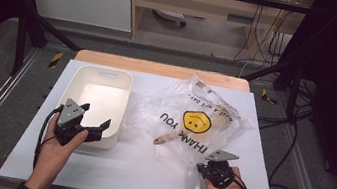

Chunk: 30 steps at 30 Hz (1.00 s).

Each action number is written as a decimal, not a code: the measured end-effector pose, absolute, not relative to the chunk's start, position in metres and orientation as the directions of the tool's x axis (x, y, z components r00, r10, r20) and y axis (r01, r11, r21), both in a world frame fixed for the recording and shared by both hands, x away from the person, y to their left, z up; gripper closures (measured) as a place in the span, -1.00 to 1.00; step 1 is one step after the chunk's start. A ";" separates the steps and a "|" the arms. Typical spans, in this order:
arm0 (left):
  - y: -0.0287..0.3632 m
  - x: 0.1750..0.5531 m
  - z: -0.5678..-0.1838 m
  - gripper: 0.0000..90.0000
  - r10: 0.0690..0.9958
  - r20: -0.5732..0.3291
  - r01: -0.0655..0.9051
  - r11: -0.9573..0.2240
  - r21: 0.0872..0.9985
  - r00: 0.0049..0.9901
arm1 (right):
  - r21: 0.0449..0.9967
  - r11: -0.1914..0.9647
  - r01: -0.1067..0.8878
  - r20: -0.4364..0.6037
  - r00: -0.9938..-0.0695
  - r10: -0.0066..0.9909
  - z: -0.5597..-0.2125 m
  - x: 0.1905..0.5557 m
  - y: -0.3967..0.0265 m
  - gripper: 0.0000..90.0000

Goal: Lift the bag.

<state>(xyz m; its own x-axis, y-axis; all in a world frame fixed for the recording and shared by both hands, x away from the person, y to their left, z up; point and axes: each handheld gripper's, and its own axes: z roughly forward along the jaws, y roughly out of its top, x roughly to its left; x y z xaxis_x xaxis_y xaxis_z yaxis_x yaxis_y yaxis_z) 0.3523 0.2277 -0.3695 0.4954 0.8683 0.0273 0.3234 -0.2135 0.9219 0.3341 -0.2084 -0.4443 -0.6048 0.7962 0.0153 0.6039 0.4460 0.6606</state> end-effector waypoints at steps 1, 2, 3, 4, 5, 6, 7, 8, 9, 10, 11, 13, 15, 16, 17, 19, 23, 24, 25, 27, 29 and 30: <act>0.227 0.352 -0.369 -0.75 0.867 0.028 0.323 -0.215 0.922 0.497 | 0.658 0.444 0.608 0.011 -0.597 0.802 -0.444 0.334 -0.213 1.00; 0.226 0.352 -0.369 -0.75 0.866 0.028 0.323 -0.216 0.921 0.499 | 0.656 0.442 0.612 0.009 -0.592 0.806 -0.443 0.334 -0.218 1.00; 0.225 0.352 -0.369 -0.75 0.867 0.026 0.321 -0.213 0.923 0.498 | 0.658 0.434 0.616 0.010 -0.583 0.812 -0.443 0.334 -0.222 1.00; 0.224 0.351 -0.368 -0.75 0.865 0.025 0.321 -0.213 0.923 0.501 | 0.656 0.429 0.621 0.011 -0.576 0.817 -0.442 0.334 -0.226 1.00; 0.223 0.351 -0.367 -0.75 0.863 0.027 0.322 -0.218 0.921 0.505 | 0.655 0.425 0.625 0.008 -0.568 0.823 -0.441 0.335 -0.230 1.00; 0.221 0.350 -0.366 -0.75 0.862 0.025 0.323 -0.217 0.921 0.506 | 0.655 0.426 0.624 -0.007 -0.559 0.829 -0.441 0.335 -0.234 1.00; 0.219 0.350 -0.366 -0.75 0.860 0.026 0.320 -0.217 0.922 0.509 | 0.651 0.430 0.626 -0.018 -0.553 0.833 -0.440 0.336 -0.237 1.00; 0.216 0.349 -0.365 -0.75 0.857 0.026 0.319 -0.220 0.922 0.515 | 0.652 0.428 0.626 -0.022 -0.548 0.836 -0.440 0.336 -0.241 1.00; 0.213 0.348 -0.365 -0.75 0.853 0.030 0.320 -0.227 0.920 0.521 | 0.649 0.422 0.632 -0.022 -0.540 0.842 -0.439 0.337 -0.245 1.00; 0.210 0.347 -0.365 -0.75 0.851 0.028 0.319 -0.227 0.920 0.525 | 0.648 0.419 0.636 -0.020 -0.536 0.844 -0.439 0.337 -0.249 1.00; 0.207 0.346 -0.365 -0.75 0.844 0.038 0.314 -0.241 0.918 0.535 | 0.648 0.418 0.637 -0.025 -0.530 0.847 -0.439 0.338 -0.253 1.00; 0.200 0.345 -0.365 -0.75 0.838 0.038 0.315 -0.246 0.917 0.545 | 0.647 0.405 0.646 -0.019 -0.517 0.856 -0.439 0.339 -0.260 1.00; 0.194 0.343 -0.366 -0.75 0.831 0.044 0.314 -0.257 0.914 0.555 | 0.645 0.398 0.653 -0.018 -0.508 0.861 -0.439 0.340 -0.267 1.00; 0.190 0.342 -0.366 -0.75 0.827 0.041 0.316 -0.260 0.913 0.560 | 0.642 0.396 0.657 -0.019 -0.502 0.864 -0.440 0.340 -0.269 1.00; 0.187 0.341 -0.366 -0.75 0.822 0.046 0.311 -0.266 0.913 0.568 | 0.642 0.393 0.658 -0.021 -0.497 0.867 -0.439 0.341 -0.272 1.00; 0.178 0.339 -0.366 -0.75 0.811 0.050 0.305 -0.276 0.912 0.583 | 0.646 0.383 0.660 -0.025 -0.484 0.875 -0.439 0.343 -0.278 1.00; 0.161 0.336 -0.370 -0.75 0.788 0.063 0.300 -0.305 0.904 0.612 | 0.650 0.350 0.674 -0.022 -0.444 0.896 -0.438 0.347 -0.291 1.00; 0.156 0.336 -0.371 -0.75 0.783 0.064 0.301 -0.312 0.901 0.619 | 0.648 0.344 0.680 -0.016 -0.439 0.898 -0.438 0.348 -0.294 1.00; 0.151 0.336 -0.373 -0.75 0.781 0.069 0.302 -0.320 0.898 0.621 | 0.649 0.336 0.682 -0.012 -0.432 0.902 -0.438 0.348 -0.296 1.00; 0.141 0.335 -0.378 -0.75 0.767 0.074 0.307 -0.341 0.889 0.637 | 0.648 0.321 0.691 -0.005 -0.417 0.909 -0.440 0.349 -0.301 1.00; 0.130 0.335 -0.384 -0.75 0.758 0.082 0.310 -0.359 0.880 0.647 | 0.649 0.311 0.694 0.003 -0.412 0.911 -0.441 0.350 -0.303 1.00; 0.124 0.335 -0.387 -0.75 0.754 0.084 0.314 -0.368 0.875 0.651 | 0.649 0.315 0.692 0.001 -0.415 0.910 -0.440 0.349 -0.303 1.00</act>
<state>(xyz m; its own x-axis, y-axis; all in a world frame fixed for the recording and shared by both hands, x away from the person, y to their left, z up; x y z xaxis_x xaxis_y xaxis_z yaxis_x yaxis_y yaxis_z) 0.3352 0.1242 -0.3871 0.6514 0.7541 0.0837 0.3139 -0.3683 0.8751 0.3493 -0.3033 -0.4404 -0.4151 0.9098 0.0005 0.6921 0.3154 0.6492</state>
